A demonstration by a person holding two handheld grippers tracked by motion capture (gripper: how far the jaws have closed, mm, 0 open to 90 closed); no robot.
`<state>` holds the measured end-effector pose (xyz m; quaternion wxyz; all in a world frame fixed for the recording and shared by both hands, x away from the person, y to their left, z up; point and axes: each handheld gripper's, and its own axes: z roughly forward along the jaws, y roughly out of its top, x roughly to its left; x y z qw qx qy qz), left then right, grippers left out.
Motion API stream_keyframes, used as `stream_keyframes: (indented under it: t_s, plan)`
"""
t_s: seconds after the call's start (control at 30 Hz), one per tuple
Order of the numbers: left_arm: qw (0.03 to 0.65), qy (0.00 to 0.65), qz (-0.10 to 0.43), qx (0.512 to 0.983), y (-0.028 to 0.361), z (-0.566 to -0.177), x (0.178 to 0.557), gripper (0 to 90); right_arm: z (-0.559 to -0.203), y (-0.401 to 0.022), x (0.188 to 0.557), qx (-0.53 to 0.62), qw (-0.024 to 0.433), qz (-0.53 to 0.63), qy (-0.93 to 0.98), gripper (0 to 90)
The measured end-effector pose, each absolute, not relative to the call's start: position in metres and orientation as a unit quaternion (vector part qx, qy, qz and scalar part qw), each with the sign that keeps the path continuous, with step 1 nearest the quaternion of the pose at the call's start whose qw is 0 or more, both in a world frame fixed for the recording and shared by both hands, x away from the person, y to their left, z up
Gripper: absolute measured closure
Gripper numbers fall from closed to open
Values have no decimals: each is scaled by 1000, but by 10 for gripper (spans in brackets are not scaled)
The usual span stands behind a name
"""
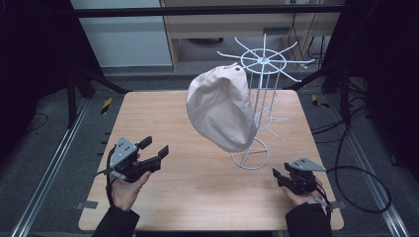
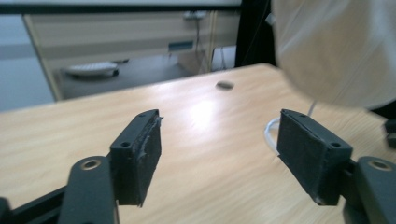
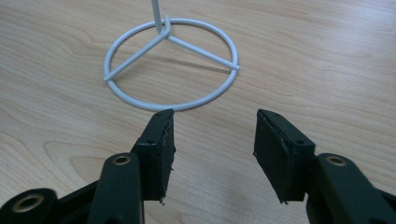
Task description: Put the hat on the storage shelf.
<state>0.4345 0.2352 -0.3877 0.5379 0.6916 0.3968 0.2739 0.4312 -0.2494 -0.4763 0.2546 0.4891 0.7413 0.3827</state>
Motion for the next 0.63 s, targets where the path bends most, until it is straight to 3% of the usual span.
stream_keyframes:
  t_s: [0.3, 0.63]
  plan:
    - [455, 463, 280, 707, 281, -442, 433, 256, -479, -251, 433, 497, 263, 379, 735, 371]
    - [410, 512, 290, 697, 314, -465, 433, 219, -481, -254, 434, 512, 258, 376, 728, 306]
